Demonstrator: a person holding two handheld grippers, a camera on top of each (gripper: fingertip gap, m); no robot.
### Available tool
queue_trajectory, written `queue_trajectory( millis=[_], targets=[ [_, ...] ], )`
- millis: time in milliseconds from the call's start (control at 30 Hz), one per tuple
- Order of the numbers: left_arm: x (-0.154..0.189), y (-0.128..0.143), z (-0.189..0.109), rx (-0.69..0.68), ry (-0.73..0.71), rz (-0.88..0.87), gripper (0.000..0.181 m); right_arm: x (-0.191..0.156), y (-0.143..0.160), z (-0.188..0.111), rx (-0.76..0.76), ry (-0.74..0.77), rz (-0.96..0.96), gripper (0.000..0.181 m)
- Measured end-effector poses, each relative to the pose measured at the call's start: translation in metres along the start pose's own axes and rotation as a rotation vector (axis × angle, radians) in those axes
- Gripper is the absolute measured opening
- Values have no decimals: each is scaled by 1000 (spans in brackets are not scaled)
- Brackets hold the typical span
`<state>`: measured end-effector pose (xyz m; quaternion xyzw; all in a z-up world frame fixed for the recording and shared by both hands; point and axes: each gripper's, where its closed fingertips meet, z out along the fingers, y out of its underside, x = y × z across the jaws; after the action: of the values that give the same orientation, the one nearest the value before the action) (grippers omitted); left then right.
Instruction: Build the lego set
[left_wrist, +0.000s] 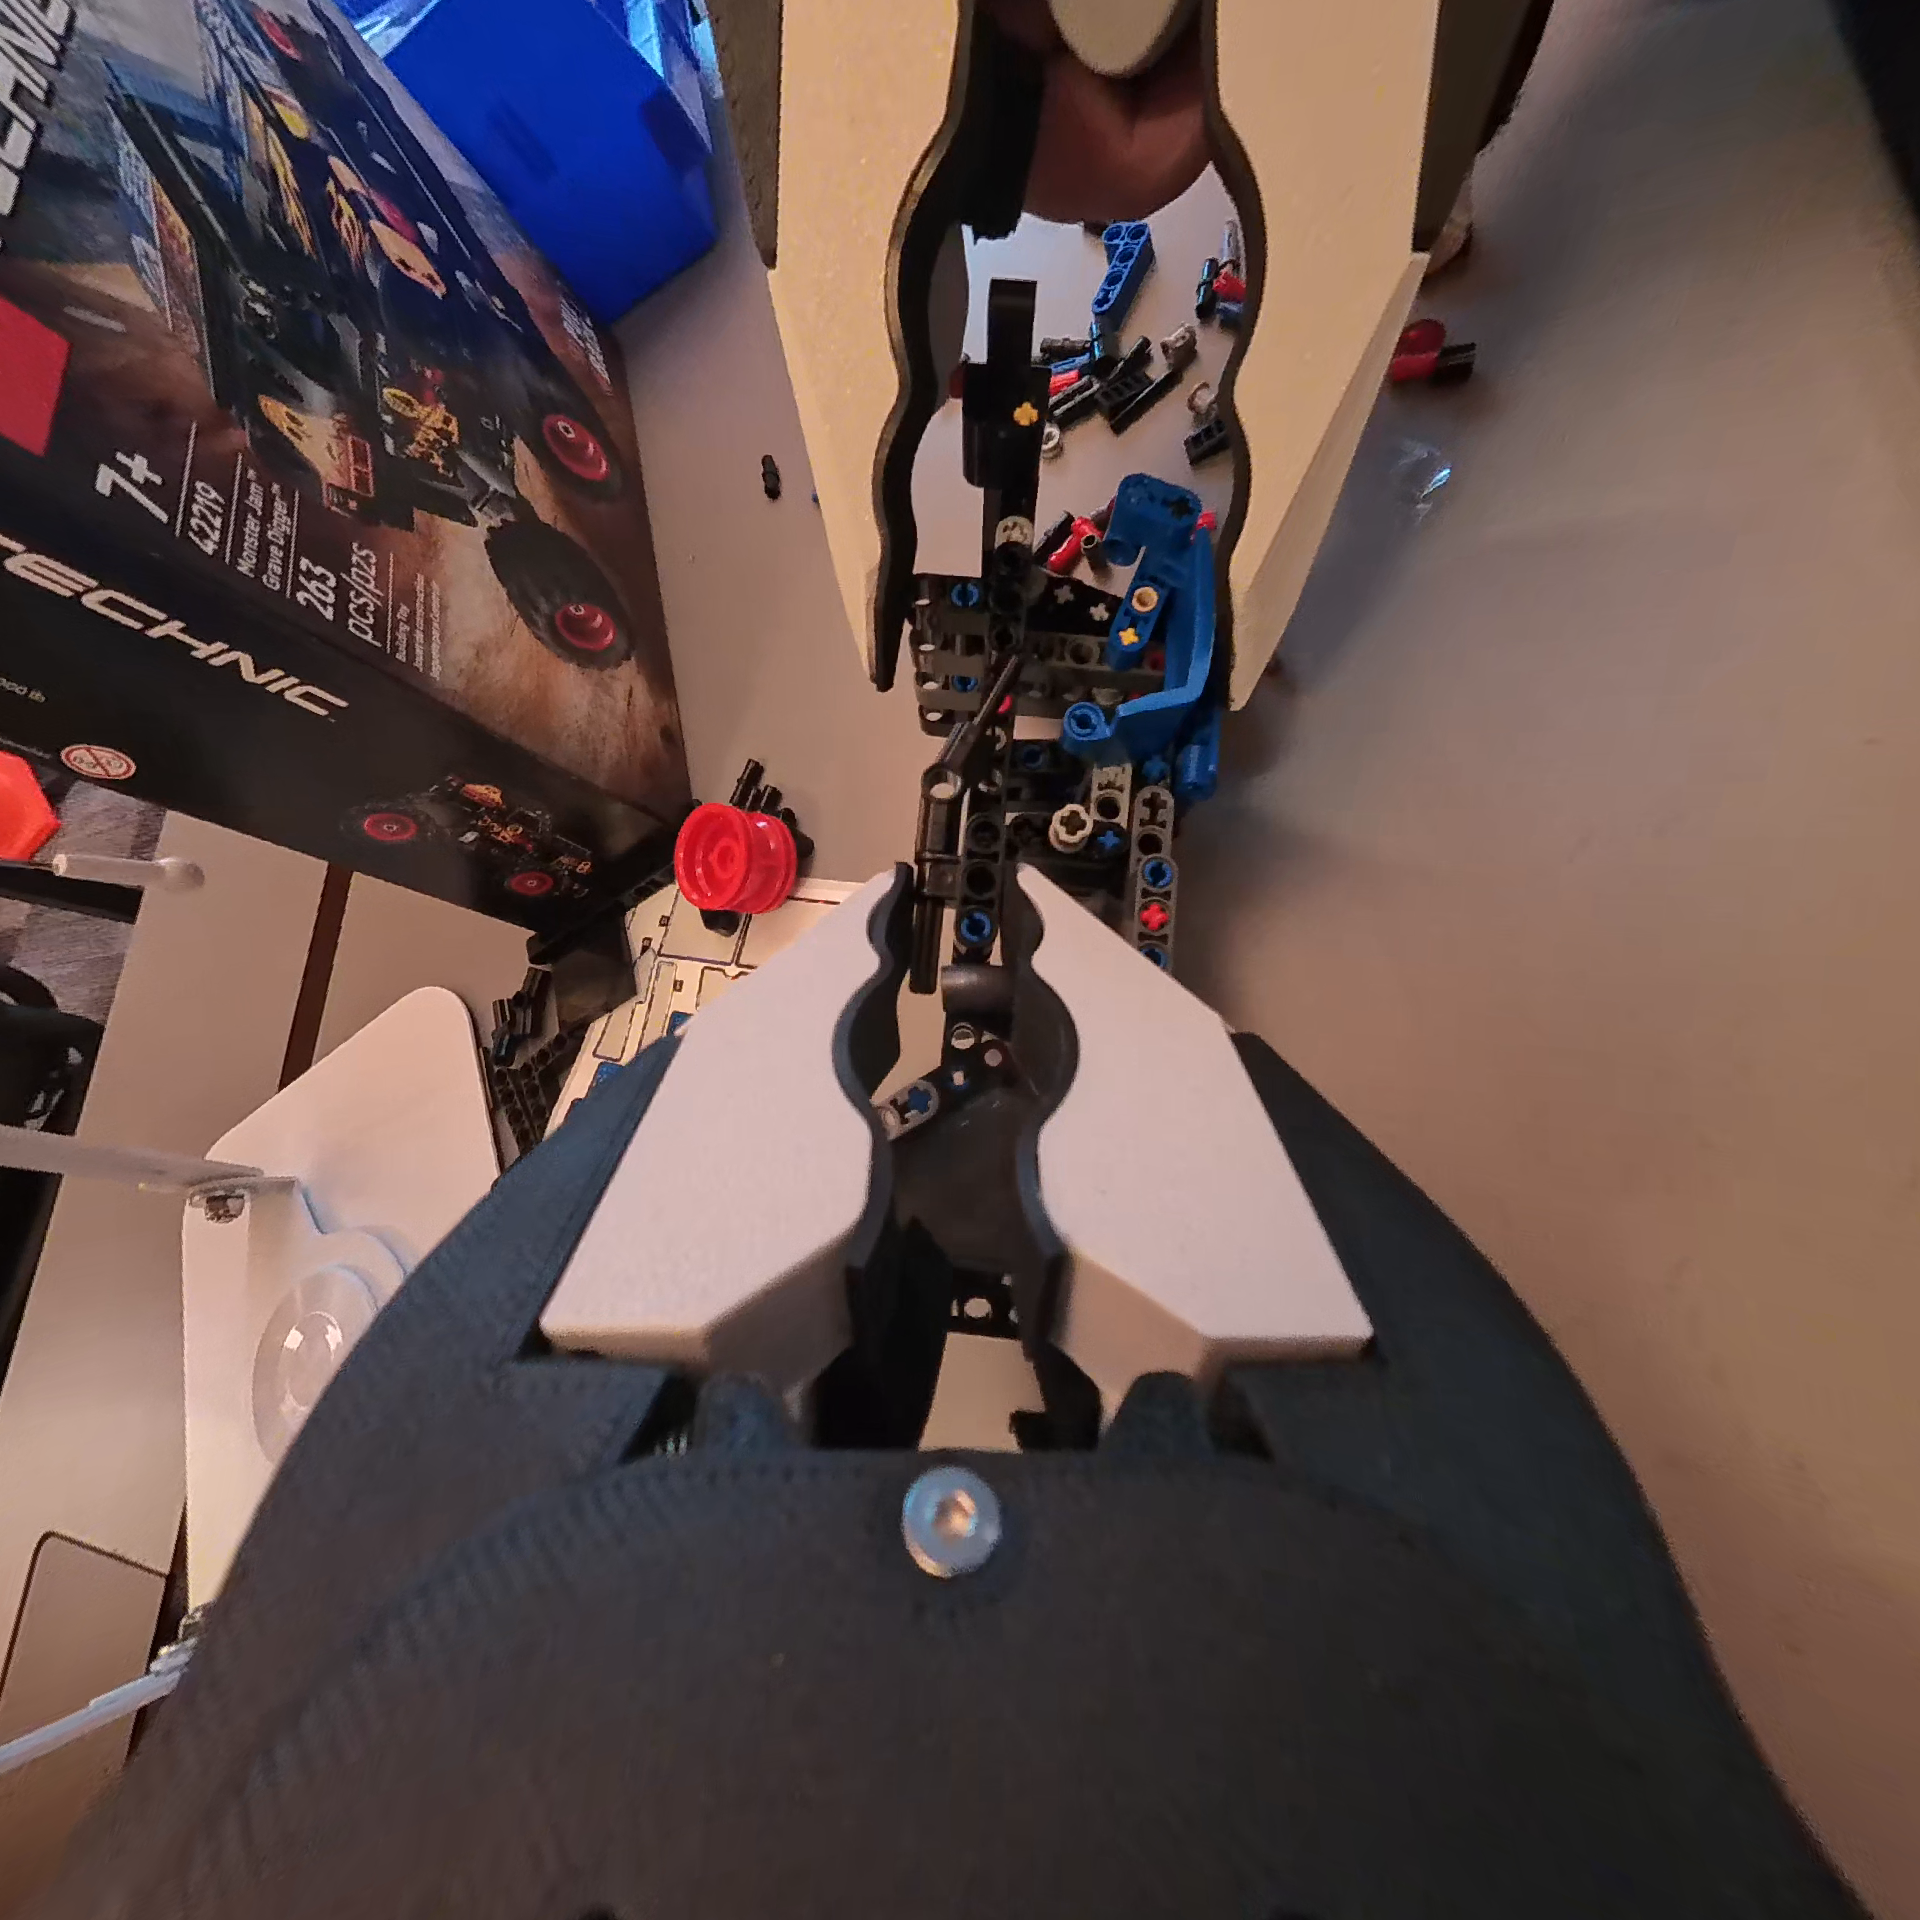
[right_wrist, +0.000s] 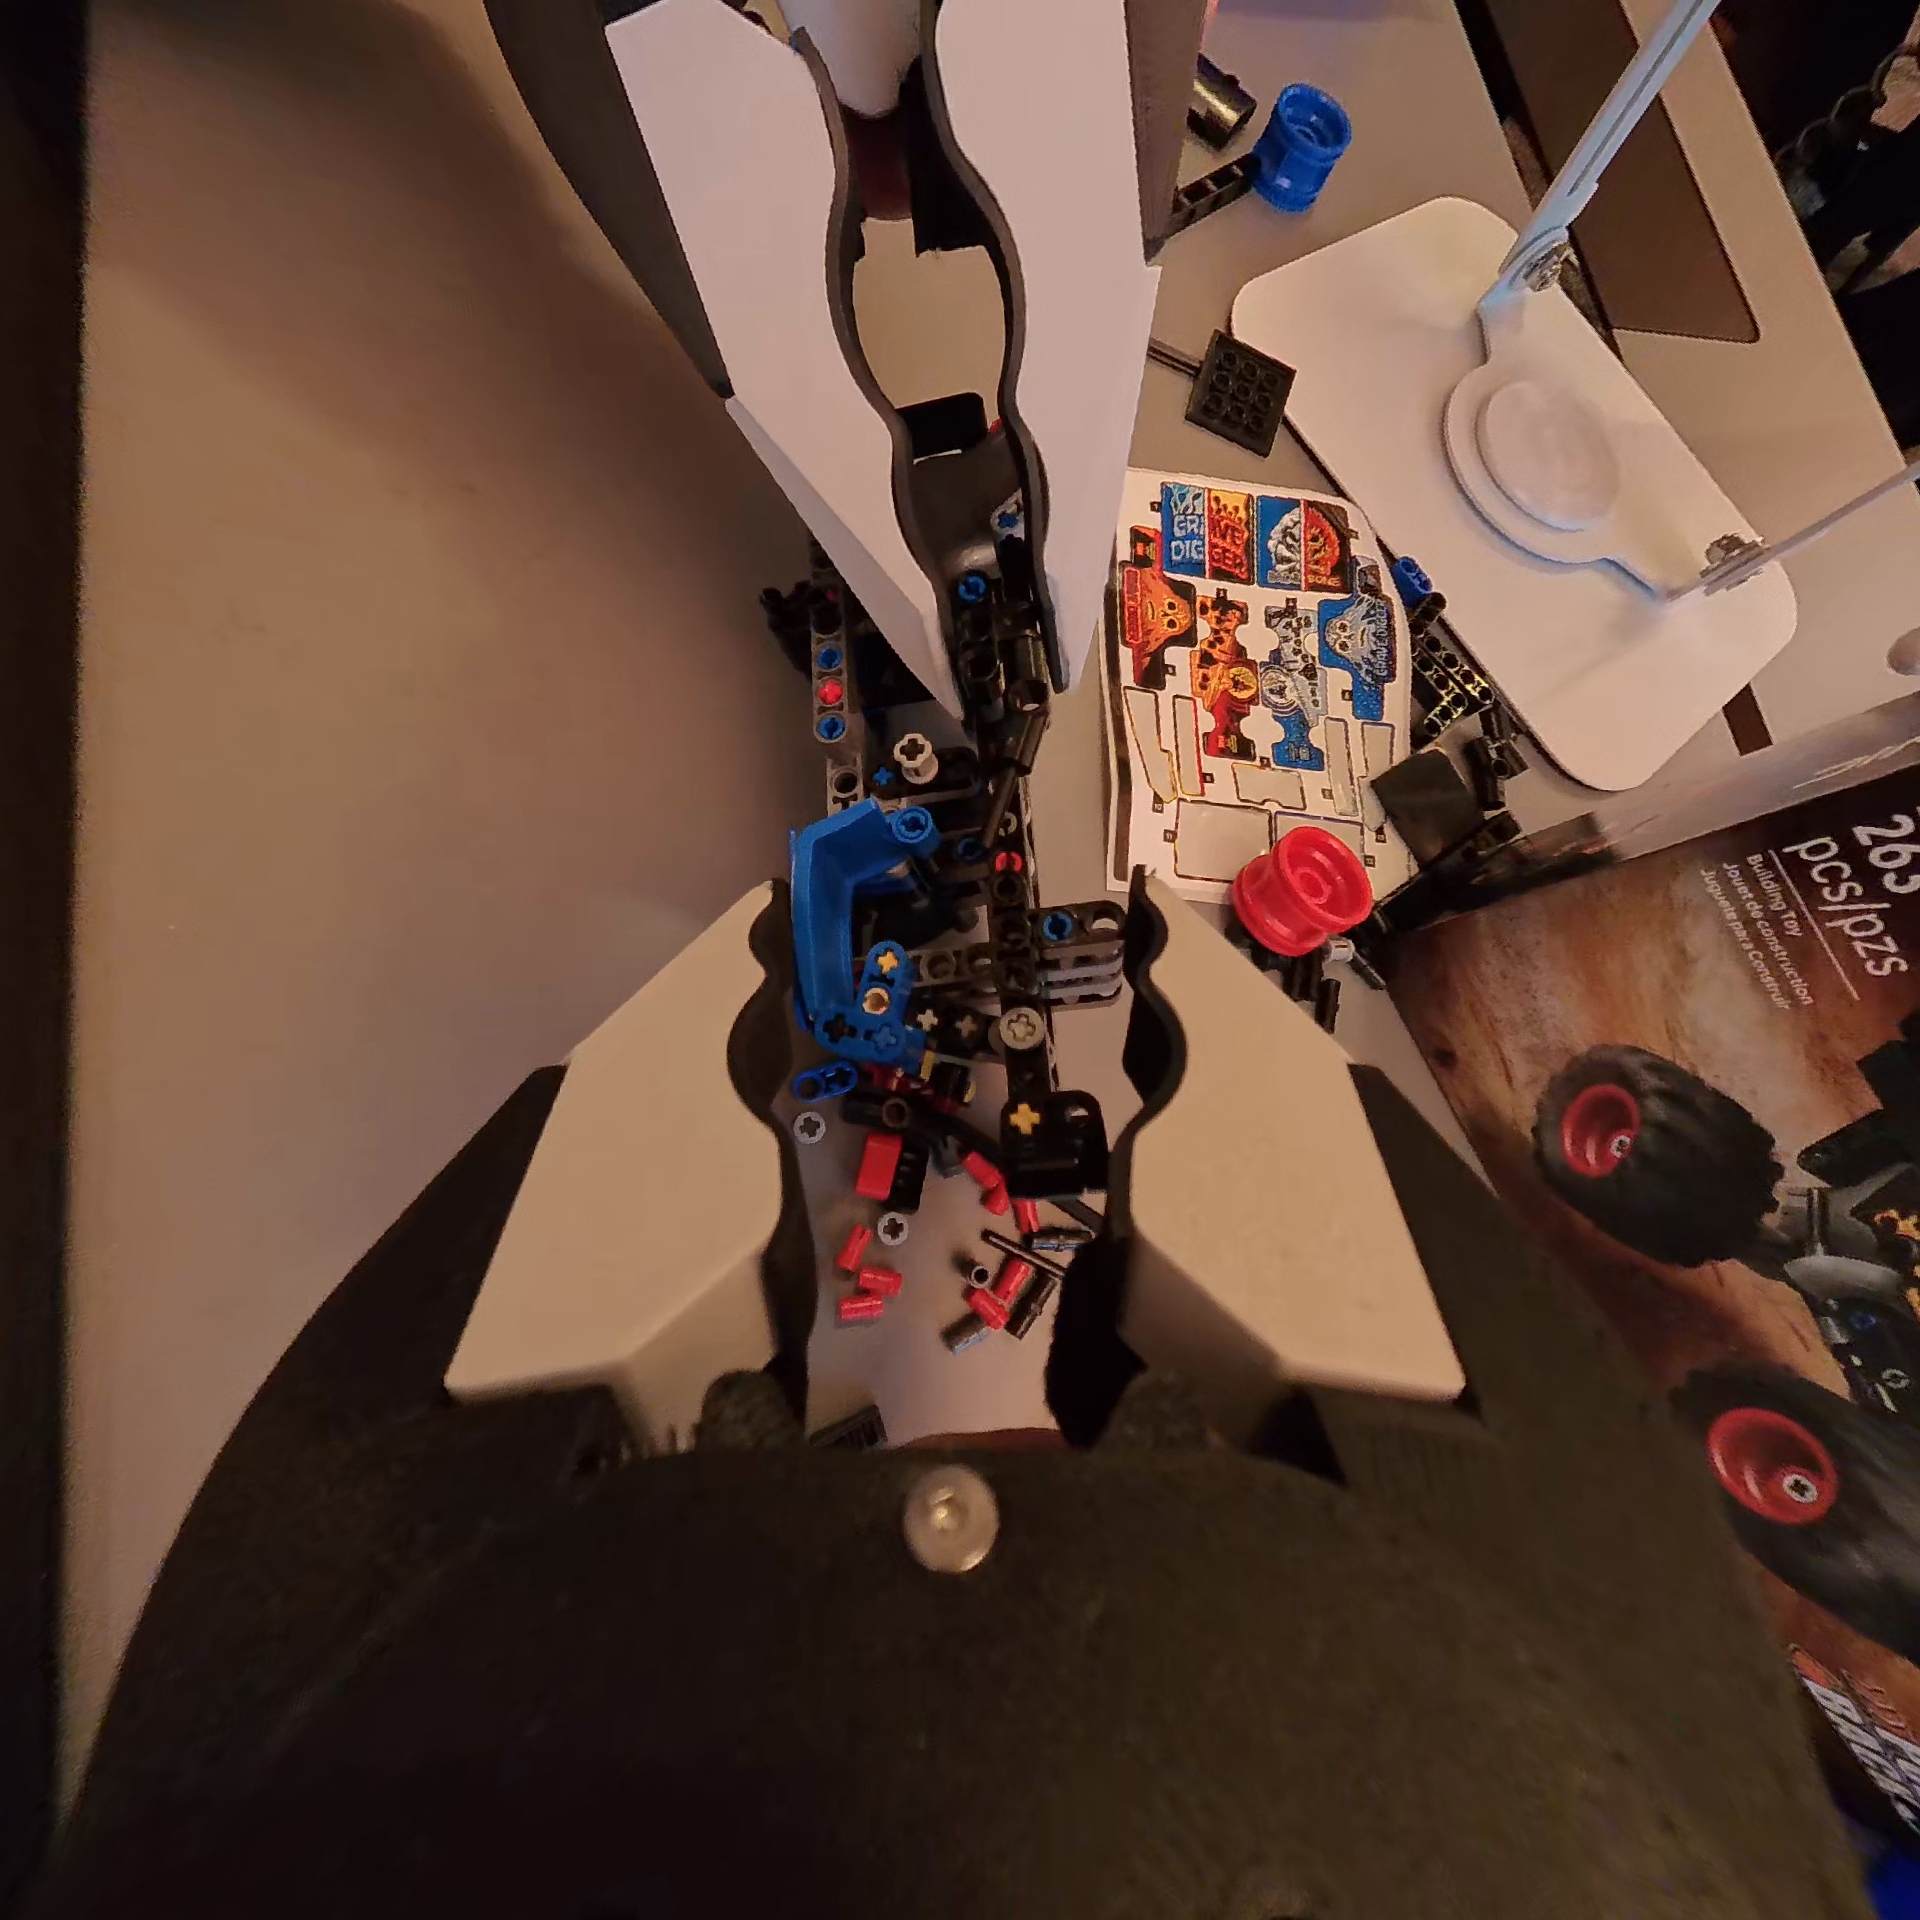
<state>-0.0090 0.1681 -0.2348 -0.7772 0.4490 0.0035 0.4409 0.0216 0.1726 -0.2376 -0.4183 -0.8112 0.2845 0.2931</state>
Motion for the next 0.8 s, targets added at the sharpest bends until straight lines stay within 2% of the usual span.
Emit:
queue_trajectory(
  millis=[400,800],
  targets=[
    [1,1,0,-56,-15,32,14,0,0,0,-2,-1,2,62],
    [0,2,6,35,80,-92,14,1,2,0,-4,-15,46,63]
  ],
)
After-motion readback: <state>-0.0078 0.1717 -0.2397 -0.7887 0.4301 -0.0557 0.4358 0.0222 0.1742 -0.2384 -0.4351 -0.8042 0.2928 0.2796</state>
